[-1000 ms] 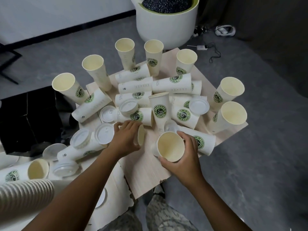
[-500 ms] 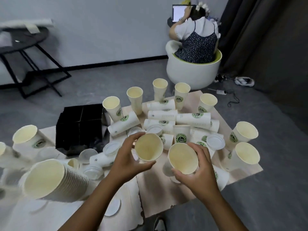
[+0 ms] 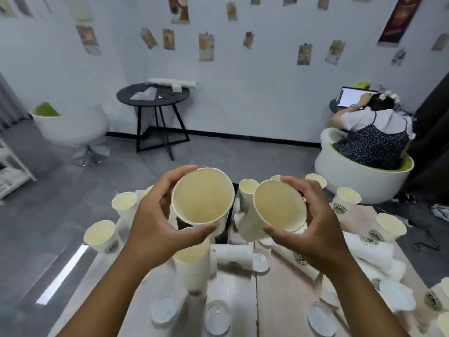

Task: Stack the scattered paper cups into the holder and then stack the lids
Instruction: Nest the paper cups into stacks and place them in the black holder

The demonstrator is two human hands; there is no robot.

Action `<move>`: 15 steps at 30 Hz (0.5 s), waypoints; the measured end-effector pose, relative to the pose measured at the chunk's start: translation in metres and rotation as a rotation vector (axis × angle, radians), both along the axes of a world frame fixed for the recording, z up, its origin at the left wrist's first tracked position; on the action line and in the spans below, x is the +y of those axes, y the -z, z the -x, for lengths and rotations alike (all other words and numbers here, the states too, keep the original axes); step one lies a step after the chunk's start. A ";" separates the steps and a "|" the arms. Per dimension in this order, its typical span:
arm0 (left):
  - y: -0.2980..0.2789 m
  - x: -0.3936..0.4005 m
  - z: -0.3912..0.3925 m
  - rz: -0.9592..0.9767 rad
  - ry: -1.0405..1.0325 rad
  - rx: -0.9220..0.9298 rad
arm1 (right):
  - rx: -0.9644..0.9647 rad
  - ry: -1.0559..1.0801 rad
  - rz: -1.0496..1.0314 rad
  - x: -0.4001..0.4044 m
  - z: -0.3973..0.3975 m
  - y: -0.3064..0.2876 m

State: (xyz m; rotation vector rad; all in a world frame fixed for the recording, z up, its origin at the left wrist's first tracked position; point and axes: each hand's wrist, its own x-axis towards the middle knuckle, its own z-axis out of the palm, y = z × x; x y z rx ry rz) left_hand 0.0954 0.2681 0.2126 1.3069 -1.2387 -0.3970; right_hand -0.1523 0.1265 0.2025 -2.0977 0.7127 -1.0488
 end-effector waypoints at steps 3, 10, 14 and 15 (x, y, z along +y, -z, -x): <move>-0.008 0.017 -0.026 0.010 -0.040 0.048 | -0.011 -0.028 0.035 0.003 -0.023 -0.016; 0.019 0.023 -0.053 -0.087 -0.012 0.084 | 0.006 0.013 0.041 0.013 -0.049 -0.027; 0.051 0.016 -0.055 -0.201 0.018 -0.026 | 0.004 0.032 0.029 0.022 -0.054 -0.036; 0.058 0.015 -0.056 -0.223 0.026 -0.057 | -0.003 0.033 0.027 0.025 -0.055 -0.039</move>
